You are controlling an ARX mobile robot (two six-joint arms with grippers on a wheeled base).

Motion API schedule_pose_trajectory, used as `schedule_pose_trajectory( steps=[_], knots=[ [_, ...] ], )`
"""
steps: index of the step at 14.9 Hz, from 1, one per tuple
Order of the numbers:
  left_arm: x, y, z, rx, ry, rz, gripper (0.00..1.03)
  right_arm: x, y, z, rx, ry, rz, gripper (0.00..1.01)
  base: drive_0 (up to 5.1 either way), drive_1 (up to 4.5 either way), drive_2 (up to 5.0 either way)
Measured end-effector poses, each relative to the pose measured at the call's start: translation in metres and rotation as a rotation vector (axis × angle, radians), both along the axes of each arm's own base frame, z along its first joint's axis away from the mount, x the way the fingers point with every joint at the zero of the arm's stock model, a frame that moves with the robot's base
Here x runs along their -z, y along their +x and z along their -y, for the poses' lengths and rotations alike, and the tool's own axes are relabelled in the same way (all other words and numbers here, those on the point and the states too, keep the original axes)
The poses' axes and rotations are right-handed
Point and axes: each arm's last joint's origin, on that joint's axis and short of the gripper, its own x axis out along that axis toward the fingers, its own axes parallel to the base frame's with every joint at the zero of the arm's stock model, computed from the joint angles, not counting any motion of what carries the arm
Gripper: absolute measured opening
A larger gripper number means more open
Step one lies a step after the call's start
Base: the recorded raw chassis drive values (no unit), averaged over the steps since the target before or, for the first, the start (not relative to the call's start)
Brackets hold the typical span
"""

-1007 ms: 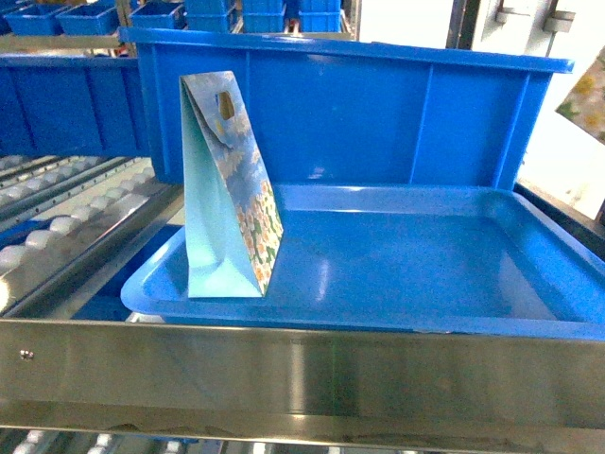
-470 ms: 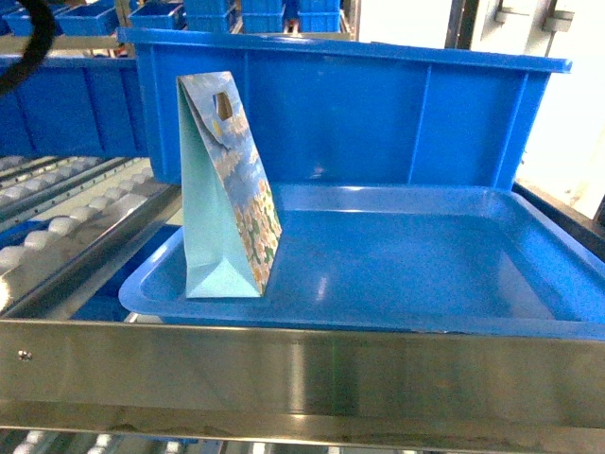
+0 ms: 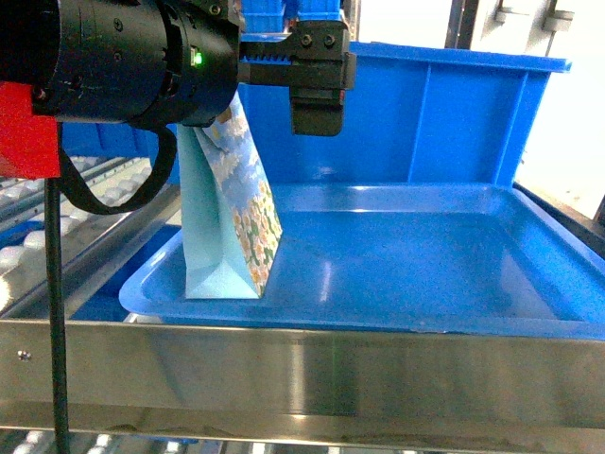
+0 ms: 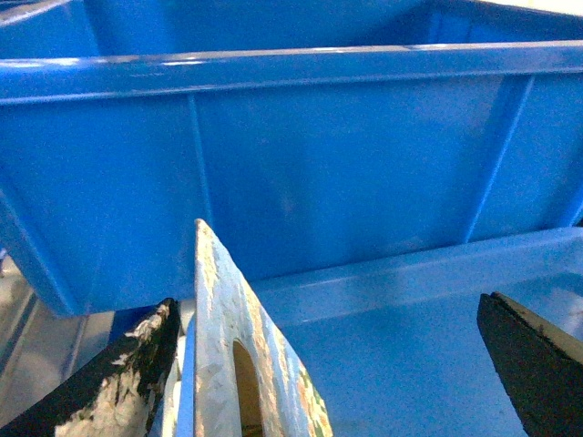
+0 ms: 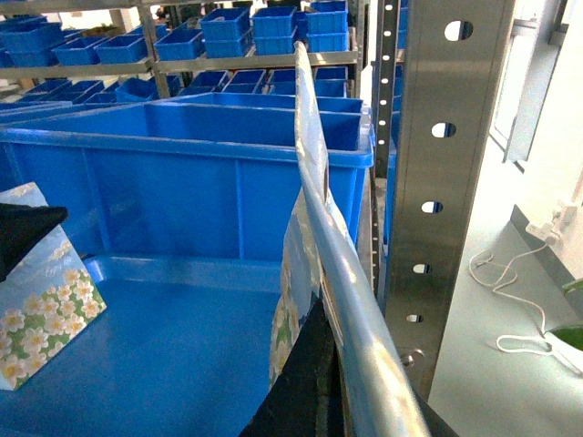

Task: Move flower gift bag to table near conveyor

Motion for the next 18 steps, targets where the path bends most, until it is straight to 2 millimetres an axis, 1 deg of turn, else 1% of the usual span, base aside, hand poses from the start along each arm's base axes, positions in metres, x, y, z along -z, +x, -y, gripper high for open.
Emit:
schedule_pose_trajectory(
  steps=[2, 3, 5, 6, 8, 9, 10, 13, 15, 17, 18],
  knots=[
    [0.002, 0.001, -0.003, -0.034, -0.007, -0.012, 0.81, 0.0, 0.0, 0.0, 0.0, 0.0, 0.0, 0.02, 0.0, 0.0, 0.0],
    [0.001, 0.001, -0.004, -0.052, -0.014, -0.006, 0.7, 0.0, 0.0, 0.0, 0.0, 0.0, 0.0, 0.02, 0.0, 0.0, 0.0],
    [0.001, 0.001, -0.004, -0.068, -0.017, -0.004, 0.54, 0.0, 0.0, 0.0, 0.0, 0.0, 0.0, 0.02, 0.0, 0.0, 0.0],
    [0.001, 0.0, -0.004, -0.066, -0.017, -0.002, 0.43, 0.0, 0.0, 0.0, 0.0, 0.0, 0.0, 0.02, 0.0, 0.0, 0.0],
    [-0.001, -0.005, 0.0, -0.069, -0.009, -0.004, 0.16, 0.0, 0.0, 0.0, 0.0, 0.0, 0.0, 0.02, 0.0, 0.0, 0.0],
    [-0.001, -0.007, 0.001, -0.07, -0.004, -0.01, 0.05, 0.0, 0.0, 0.0, 0.0, 0.0, 0.0, 0.02, 0.0, 0.0, 0.0],
    [-0.002, -0.007, 0.002, -0.073, -0.005, -0.007, 0.03, 0.0, 0.0, 0.0, 0.0, 0.0, 0.0, 0.02, 0.0, 0.0, 0.0],
    [-0.006, -0.01, -0.003, -0.078, -0.012, 0.024, 0.03, 0.0, 0.0, 0.0, 0.0, 0.0, 0.0, 0.02, 0.0, 0.0, 0.0],
    [-0.022, -0.015, -0.012, -0.083, -0.025, 0.079, 0.03, 0.0, 0.0, 0.0, 0.0, 0.0, 0.0, 0.02, 0.0, 0.0, 0.0],
    [-0.055, -0.031, -0.033, -0.097, -0.049, 0.22, 0.03, 0.0, 0.0, 0.0, 0.0, 0.0, 0.0, 0.02, 0.0, 0.0, 0.0],
    [-0.066, -0.039, -0.044, -0.11, -0.048, 0.256, 0.03, 0.0, 0.0, 0.0, 0.0, 0.0, 0.0, 0.02, 0.0, 0.0, 0.0]
  ],
)
